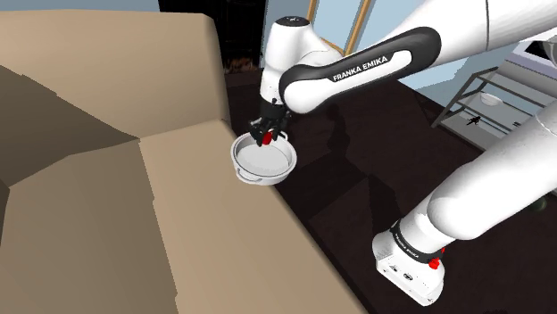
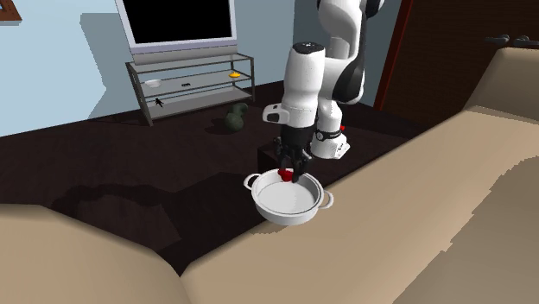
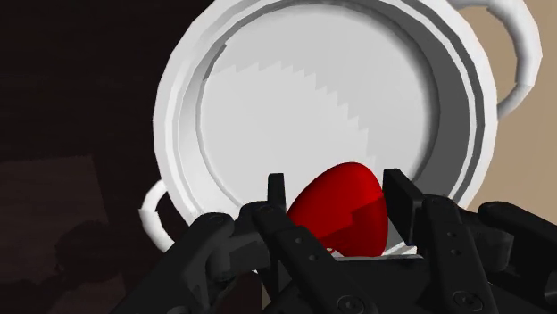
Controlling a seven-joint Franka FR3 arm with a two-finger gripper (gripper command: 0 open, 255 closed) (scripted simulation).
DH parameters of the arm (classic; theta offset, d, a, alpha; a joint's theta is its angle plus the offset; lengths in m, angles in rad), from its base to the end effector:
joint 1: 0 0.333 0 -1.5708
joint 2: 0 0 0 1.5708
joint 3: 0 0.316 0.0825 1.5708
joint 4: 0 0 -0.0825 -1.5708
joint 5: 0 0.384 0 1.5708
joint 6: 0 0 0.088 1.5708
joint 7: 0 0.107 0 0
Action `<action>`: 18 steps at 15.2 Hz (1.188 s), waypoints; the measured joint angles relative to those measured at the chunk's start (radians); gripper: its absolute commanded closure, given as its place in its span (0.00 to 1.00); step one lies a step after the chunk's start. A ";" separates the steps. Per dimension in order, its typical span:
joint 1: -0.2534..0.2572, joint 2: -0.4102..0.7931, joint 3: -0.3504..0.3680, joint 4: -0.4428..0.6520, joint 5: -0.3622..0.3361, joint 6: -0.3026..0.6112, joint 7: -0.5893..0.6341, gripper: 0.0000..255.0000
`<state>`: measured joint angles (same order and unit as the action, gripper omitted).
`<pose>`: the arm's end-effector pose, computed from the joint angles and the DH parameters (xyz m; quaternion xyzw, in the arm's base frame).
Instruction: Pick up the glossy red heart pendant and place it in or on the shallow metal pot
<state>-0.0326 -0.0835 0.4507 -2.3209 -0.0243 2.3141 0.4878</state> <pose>0.4613 0.2055 0.3780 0.9987 -0.0270 0.0426 0.0097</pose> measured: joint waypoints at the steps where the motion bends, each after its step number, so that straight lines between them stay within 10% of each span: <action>1: -0.001 0.007 0.000 -0.008 -0.004 0.014 0.002 1.00; 15: -0.004 0.087 0.004 -0.051 -0.062 0.128 0.048 1.00; 16: -0.004 0.087 0.004 -0.051 -0.062 0.128 0.048 0.00; 18: -0.004 0.087 0.004 -0.051 -0.062 0.128 0.048 0.00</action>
<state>-0.0368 0.0033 0.4545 -2.3716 -0.0865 2.4417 0.5357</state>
